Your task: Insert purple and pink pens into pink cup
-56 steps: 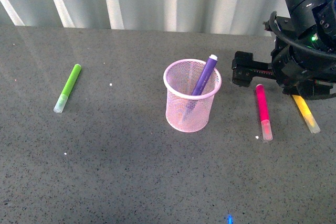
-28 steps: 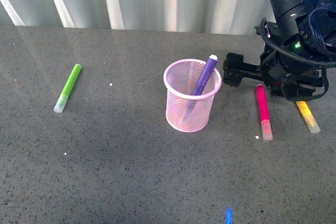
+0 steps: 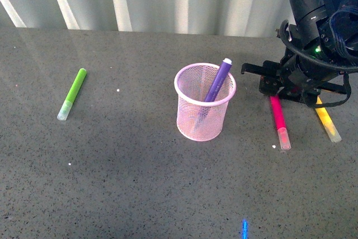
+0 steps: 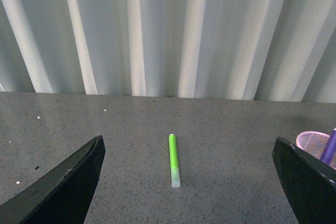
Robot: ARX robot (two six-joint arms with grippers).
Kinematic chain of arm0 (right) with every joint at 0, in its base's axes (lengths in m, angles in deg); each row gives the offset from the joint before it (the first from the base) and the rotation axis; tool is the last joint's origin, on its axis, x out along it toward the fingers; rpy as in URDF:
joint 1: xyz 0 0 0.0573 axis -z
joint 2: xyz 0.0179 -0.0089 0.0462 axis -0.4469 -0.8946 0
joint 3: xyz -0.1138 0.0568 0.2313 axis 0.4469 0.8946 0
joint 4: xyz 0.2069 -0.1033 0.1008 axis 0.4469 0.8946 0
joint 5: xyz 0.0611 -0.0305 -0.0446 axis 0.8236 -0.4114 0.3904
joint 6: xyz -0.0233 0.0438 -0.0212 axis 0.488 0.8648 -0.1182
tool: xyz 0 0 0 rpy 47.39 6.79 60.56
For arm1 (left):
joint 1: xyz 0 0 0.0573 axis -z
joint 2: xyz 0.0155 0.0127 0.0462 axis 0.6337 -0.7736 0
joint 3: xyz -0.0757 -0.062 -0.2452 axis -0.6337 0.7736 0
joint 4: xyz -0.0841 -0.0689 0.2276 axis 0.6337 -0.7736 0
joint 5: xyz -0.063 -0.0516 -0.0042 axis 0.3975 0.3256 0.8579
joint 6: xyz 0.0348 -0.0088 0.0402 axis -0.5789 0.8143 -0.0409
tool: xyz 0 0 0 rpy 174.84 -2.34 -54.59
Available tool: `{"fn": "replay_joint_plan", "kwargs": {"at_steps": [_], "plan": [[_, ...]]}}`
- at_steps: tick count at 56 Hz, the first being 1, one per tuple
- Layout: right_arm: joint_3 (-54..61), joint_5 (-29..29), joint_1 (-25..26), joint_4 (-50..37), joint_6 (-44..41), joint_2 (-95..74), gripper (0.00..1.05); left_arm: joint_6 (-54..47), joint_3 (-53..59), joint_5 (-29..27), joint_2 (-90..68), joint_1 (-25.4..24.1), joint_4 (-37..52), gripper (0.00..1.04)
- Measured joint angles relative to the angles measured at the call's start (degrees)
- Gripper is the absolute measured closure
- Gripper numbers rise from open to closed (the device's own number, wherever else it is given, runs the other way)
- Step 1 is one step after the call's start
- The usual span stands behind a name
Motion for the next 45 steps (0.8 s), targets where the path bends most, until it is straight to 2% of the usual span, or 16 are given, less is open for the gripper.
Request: {"fn": "replay_joint_plan", "kwargs": {"at_steps": [4, 18, 31, 37, 45], "plan": [[0.0, 0.5, 0.4, 0.0, 0.1, 0.0, 0.93, 0.0, 0.0, 0.0, 0.0, 0.0, 0.0, 0.07], [0.2, 0.4, 1.2, 0.0, 0.9, 0.5, 0.93, 0.0, 0.0, 0.0, 0.0, 0.0, 0.0, 0.07], [3.0, -9.3, 2.4, -5.7, -1.2, 5.5, 0.93, 0.0, 0.0, 0.0, 0.0, 0.0, 0.0, 0.07], [4.7, -10.6, 3.1, -13.7, -3.6, 13.8, 0.93, 0.0, 0.0, 0.0, 0.0, 0.0, 0.0, 0.07], [7.8, -5.0, 1.6, -29.4, -7.4, 24.5, 0.93, 0.0, 0.0, 0.0, 0.0, 0.0, 0.0, 0.07]]}}
